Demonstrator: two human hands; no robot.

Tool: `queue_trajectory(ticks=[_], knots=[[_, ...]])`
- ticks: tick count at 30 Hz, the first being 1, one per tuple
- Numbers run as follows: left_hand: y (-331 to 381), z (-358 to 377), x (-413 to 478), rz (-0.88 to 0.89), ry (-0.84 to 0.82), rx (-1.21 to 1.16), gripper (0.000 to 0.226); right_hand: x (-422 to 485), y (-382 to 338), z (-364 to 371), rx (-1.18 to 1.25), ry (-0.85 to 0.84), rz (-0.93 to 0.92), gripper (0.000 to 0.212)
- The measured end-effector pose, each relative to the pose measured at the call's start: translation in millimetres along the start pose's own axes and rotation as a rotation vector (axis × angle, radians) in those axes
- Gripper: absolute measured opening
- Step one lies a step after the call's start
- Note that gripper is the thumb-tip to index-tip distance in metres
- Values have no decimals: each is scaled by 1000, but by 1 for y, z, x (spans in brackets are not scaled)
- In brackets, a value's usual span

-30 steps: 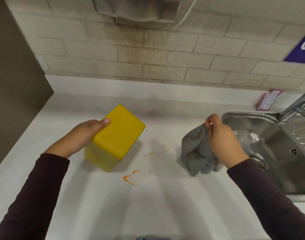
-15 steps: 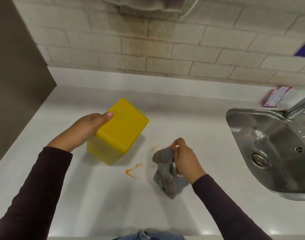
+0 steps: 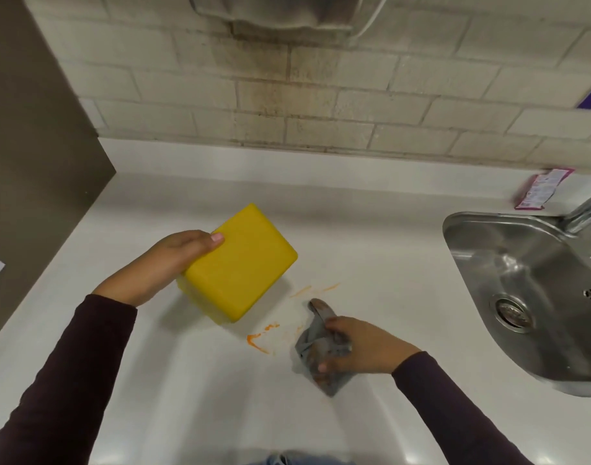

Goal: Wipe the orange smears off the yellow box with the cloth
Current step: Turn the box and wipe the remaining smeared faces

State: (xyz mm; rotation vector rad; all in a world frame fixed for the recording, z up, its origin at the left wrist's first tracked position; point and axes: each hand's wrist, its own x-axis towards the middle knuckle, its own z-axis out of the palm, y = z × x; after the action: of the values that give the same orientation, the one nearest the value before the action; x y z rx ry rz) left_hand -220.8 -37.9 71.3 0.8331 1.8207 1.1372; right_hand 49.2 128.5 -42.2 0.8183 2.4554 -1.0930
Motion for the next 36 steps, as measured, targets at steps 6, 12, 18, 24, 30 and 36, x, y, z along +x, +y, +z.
queue_trajectory(ticks=[6,12,18,24,30,36], knots=[[-31,-23,-18,27,-200,-112,66,2,10,27,-434,153,-60,79],[-68,-63,-44,-14,-295,4,73,8,11,33,-227,450,-194,41],[-107,-59,-51,23,-190,243,56,12,-23,-5,498,568,-184,34],[-132,-61,-47,128,-58,352,49,26,-64,-26,840,497,-312,22],[-137,-59,-43,225,45,340,48,52,-114,-10,656,627,-402,41],[-151,-63,-43,153,-28,133,69,58,-111,17,674,696,-401,41]])
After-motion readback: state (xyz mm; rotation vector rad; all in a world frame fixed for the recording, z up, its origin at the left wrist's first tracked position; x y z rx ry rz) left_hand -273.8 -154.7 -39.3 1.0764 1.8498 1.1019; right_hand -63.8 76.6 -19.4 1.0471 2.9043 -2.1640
